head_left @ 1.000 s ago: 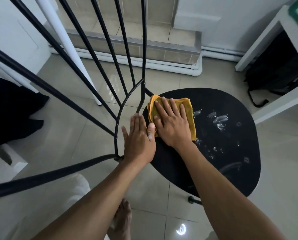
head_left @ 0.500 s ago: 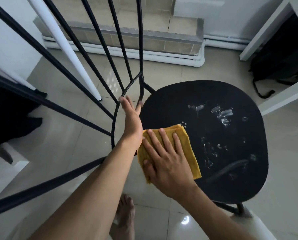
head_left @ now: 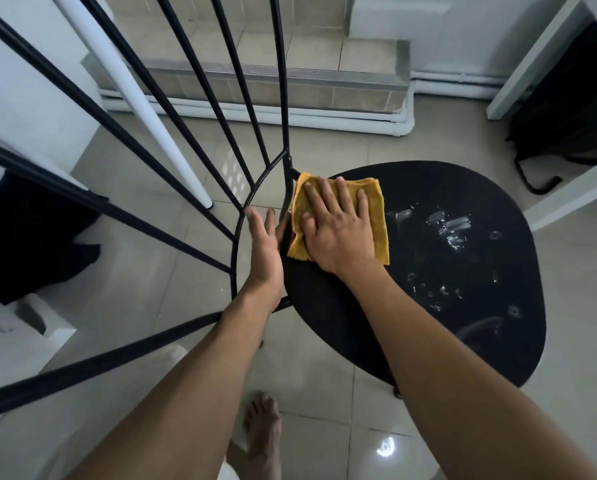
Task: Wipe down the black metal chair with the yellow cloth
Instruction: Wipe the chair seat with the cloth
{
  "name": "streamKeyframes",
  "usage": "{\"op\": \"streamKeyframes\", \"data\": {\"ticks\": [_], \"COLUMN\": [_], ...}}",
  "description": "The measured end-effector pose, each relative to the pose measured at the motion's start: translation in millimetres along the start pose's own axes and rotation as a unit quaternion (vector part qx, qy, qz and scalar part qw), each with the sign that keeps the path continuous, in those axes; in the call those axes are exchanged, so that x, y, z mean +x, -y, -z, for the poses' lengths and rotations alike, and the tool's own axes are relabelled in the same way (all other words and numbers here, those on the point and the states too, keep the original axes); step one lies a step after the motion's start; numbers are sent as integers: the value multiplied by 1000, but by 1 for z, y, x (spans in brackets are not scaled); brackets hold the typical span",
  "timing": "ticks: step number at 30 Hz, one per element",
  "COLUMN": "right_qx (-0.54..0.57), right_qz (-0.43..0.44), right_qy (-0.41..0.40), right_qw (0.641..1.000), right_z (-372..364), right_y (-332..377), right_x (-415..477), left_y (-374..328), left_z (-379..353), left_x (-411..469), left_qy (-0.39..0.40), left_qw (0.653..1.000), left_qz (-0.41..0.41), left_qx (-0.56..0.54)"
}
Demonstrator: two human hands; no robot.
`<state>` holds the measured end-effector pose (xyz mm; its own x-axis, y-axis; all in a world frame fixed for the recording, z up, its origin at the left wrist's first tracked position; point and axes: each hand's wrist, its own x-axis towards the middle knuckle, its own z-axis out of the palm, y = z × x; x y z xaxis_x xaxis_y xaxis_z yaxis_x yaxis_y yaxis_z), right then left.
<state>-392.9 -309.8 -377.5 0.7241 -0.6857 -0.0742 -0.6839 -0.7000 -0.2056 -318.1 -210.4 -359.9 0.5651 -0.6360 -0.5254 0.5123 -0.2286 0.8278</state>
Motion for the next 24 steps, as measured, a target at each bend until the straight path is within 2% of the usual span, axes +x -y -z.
{"op": "streamKeyframes", "data": {"ticks": [4, 13, 15, 16, 18, 21, 22, 24], "right_qx": [3, -19, -30, -35, -33, -30, -29, -25], "right_qz": [-5, 121, 133, 133, 124, 108, 103, 93], "right_qy": [-17, 50, 60, 61, 61, 56, 53, 49], "right_qw": [1000, 991, 989, 989, 990, 992, 993, 994], "right_z": [-2, -1, -2, -1, 0, 0, 0, 1], "right_y": [5, 3, -7, -12, -20, -24, -23, -22], "right_x": [-14, -137, -157, -165, -175, -175, -172, -159], "left_y": [0, -7, -7, -6, -2, 9, 12, 14], "left_z": [-3, -6, -7, -9, -15, -23, -23, -20], "left_x": [-6, -14, -14, -14, -14, -11, -9, -7], "left_qy": [45, 60, 59, 52, 37, 30, 33, 43], "left_qw": [999, 998, 998, 996, 968, 866, 839, 827], "left_qz": [-4, -3, -5, -20, -92, -213, -233, -244], "left_qx": [-20, -35, 10, 69, 231, 451, 490, 505]}}
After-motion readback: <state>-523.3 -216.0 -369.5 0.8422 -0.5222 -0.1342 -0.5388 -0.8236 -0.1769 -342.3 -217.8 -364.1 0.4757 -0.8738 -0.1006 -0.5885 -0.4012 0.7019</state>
